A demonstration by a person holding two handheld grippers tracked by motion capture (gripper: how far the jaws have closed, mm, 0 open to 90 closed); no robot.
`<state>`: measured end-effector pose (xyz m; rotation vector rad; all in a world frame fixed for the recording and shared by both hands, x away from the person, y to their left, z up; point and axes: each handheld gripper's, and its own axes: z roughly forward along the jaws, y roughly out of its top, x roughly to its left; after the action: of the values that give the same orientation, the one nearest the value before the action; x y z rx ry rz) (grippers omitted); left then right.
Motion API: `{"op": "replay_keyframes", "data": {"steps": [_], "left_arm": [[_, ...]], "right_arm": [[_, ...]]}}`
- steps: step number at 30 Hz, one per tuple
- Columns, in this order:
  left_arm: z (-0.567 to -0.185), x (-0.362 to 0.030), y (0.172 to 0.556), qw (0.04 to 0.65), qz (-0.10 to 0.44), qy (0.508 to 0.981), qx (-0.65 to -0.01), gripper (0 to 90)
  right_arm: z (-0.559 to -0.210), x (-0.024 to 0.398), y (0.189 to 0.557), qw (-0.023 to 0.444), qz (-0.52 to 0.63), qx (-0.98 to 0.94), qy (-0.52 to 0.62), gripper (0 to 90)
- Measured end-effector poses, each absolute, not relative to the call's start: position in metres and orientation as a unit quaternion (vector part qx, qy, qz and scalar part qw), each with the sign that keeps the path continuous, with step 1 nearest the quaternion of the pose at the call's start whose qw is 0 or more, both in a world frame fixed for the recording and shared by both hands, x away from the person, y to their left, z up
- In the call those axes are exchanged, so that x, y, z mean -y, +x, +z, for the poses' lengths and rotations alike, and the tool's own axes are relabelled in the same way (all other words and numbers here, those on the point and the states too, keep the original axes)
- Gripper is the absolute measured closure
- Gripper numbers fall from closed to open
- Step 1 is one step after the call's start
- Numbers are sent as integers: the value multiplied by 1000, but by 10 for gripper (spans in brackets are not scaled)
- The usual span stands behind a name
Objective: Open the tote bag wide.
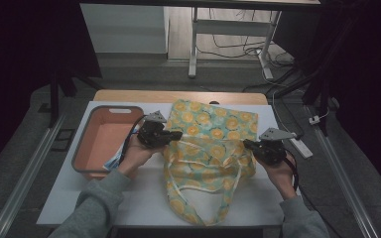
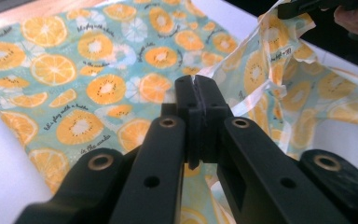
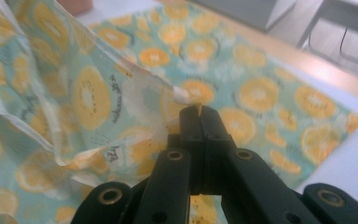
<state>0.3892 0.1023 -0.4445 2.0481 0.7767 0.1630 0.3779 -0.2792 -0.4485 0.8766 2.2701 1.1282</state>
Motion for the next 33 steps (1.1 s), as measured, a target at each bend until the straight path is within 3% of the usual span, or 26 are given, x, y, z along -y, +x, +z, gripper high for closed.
{"op": "replay_keyframes", "data": {"steps": [8, 15, 17, 18, 20, 22, 23, 26, 33], "left_arm": [[-462, -86, 398, 423, 56, 848, -315, 888], [-473, -80, 403, 408, 52, 853, -321, 885], [-473, -81, 404, 409, 50, 852, -324, 885], [-474, -81, 404, 409, 50, 851, -324, 885], [-474, -82, 404, 410, 51, 851, -324, 885], [-474, -82, 405, 409, 50, 852, -324, 884], [-475, -82, 405, 408, 50, 852, -325, 884], [-475, -81, 405, 409, 47, 852, -324, 884], [-475, -82, 404, 413, 45, 851, -322, 884]], "right_arm": [[-490, 281, 389, 176, 348, -851, 351, 893], [-502, 281, 393, 158, 327, -859, 360, 887], [-500, 280, 392, 158, 332, -860, 353, 753], [-490, 278, 387, 175, 347, -853, 349, 581], [-482, 278, 383, 184, 366, -844, 346, 546], [-458, 271, 375, 161, 410, -837, 325, 424], [-458, 271, 375, 161, 410, -837, 325, 424], [-438, 243, 360, 145, 417, -857, 267, 310], [-438, 196, 358, 133, 388, -886, 215, 234]]}}
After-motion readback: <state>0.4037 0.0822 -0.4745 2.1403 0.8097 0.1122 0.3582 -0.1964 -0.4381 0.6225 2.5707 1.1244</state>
